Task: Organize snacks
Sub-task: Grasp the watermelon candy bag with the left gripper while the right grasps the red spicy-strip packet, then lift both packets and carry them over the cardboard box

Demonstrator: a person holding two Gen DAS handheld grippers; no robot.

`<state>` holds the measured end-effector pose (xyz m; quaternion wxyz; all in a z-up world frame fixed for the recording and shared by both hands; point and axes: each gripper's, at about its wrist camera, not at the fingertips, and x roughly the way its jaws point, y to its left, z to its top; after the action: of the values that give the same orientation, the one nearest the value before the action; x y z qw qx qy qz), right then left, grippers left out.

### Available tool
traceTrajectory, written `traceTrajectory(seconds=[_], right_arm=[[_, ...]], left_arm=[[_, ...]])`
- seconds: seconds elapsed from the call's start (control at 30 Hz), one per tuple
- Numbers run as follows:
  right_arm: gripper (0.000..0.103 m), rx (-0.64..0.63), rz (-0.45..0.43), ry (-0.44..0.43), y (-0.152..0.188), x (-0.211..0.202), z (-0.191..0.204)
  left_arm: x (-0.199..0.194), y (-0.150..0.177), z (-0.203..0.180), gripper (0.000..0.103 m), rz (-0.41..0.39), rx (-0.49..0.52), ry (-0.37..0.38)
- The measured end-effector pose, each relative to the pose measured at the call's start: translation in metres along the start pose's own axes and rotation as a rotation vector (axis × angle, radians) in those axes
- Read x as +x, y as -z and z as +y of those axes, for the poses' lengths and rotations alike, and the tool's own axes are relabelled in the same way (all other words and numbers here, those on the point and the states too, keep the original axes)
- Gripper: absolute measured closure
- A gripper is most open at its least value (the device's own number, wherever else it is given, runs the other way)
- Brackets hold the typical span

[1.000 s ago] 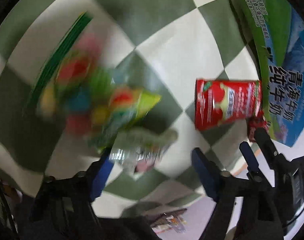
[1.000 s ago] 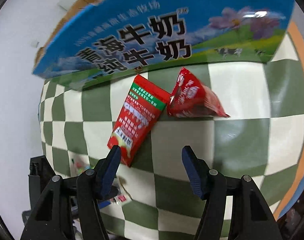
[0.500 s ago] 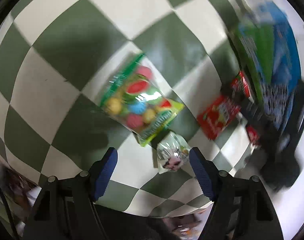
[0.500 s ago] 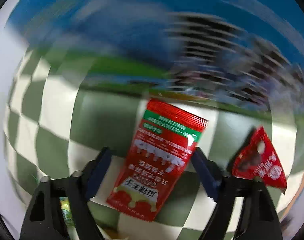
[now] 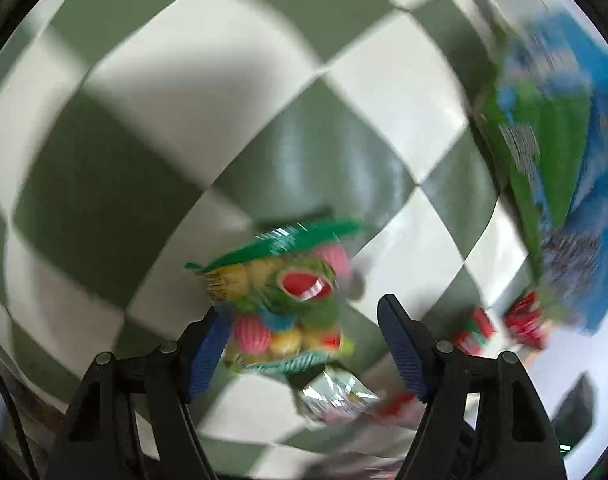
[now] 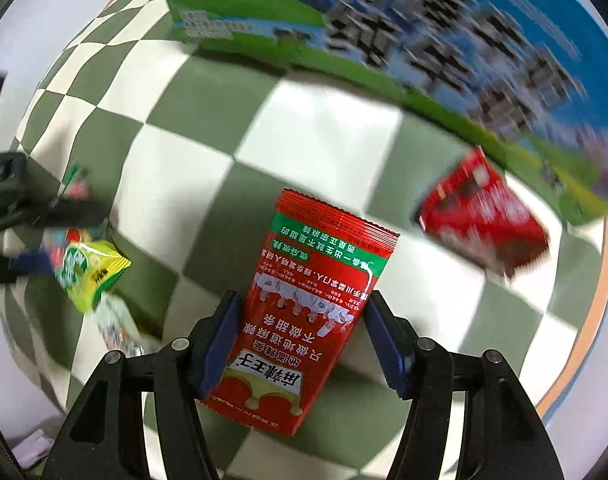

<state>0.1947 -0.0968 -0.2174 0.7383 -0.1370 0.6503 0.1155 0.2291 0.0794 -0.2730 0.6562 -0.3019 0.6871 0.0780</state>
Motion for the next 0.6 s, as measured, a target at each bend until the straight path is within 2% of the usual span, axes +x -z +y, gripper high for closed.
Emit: traceTrajectory(seconds=[0.13,0.2,0.27,0.4,0.43,0.6], right_arm=[[0.038,0.065,0.024,-0.045,0.011,-0.001,-0.016],[0.037,0.115,0.028,-0.08,0.013,-0.001,-0.025],[0.037,0.193,0.019,-0.139,0.014,-0.002,-0.037],[0.034,0.336,0.023,-0.234,0.019,-0.004,-0.067],[0.034,0.354,0.021,-0.243,0.022,-0.007,-0.069],[0.034,0.397,0.028,-0.244,0.029,-0.002,-0.083]], left_arm=[[0.014,0.003,-0.045,0.031,-0.038,0.249,-0.169],[0.02,0.009,-0.06,0.031,-0.055,0.346,-0.237],[0.023,0.018,-0.07,0.031,-0.064,0.42,-0.274],[0.031,0.036,-0.076,0.03,-0.02,0.441,-0.279],[0.026,0.036,-0.064,0.03,-0.014,0.438,-0.275],[0.027,0.039,-0.064,0.03,-0.017,0.43,-0.268]])
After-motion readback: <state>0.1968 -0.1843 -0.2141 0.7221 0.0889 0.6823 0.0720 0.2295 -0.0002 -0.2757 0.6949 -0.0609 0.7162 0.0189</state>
